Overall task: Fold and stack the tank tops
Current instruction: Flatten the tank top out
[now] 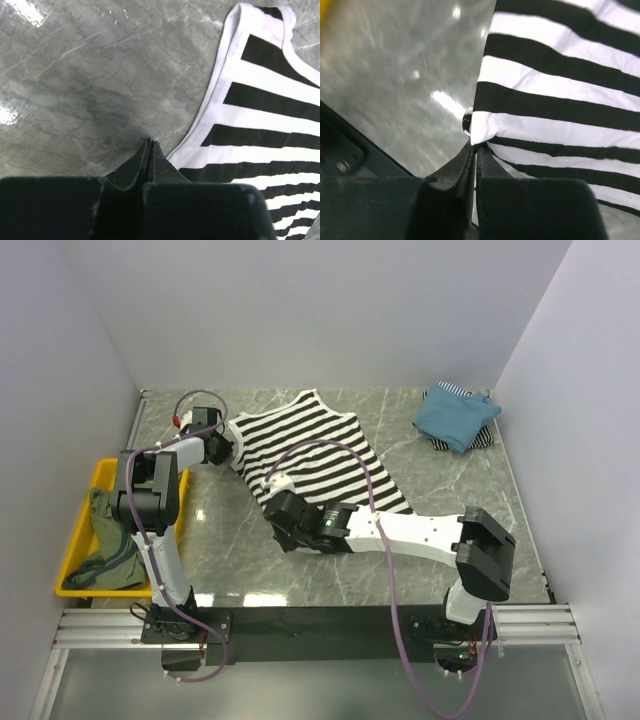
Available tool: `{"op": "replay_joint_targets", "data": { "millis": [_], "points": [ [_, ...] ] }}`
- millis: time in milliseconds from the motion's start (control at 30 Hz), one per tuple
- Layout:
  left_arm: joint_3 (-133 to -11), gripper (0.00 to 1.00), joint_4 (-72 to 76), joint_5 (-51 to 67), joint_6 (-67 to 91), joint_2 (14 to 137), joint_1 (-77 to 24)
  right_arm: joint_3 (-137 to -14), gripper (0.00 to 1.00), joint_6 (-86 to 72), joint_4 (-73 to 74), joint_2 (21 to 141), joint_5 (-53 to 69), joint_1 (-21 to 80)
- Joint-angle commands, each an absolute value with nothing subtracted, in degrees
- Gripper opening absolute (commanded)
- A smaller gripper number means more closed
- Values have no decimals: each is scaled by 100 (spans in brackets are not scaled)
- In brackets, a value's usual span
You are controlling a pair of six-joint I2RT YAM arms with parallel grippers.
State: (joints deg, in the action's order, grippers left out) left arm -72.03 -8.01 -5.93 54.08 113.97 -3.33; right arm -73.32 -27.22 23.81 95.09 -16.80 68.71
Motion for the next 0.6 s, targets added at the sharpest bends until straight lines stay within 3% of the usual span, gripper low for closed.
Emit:
{"op": "replay_joint_targets", "data": {
  "millis": [0, 133, 200, 567],
  "points": [
    [-7339, 1, -861, -703, 5335, 11259, -316, -6988, 5, -2505, 2092, 9676, -678, 6847],
    [-7304, 1, -879, -729, 5300, 11215, -316, -6908, 35, -2470, 2048, 9695, -440, 6987],
    [-7295, 1, -888, -721, 5300, 11206, -316, -6899, 41, -2531, 2065, 9651, -597, 7074],
    [-7286, 4, -905, -668, 5291, 11048, -316, -7743, 36, -3278, 2847, 10660, -2065, 7760]
  ]
}}
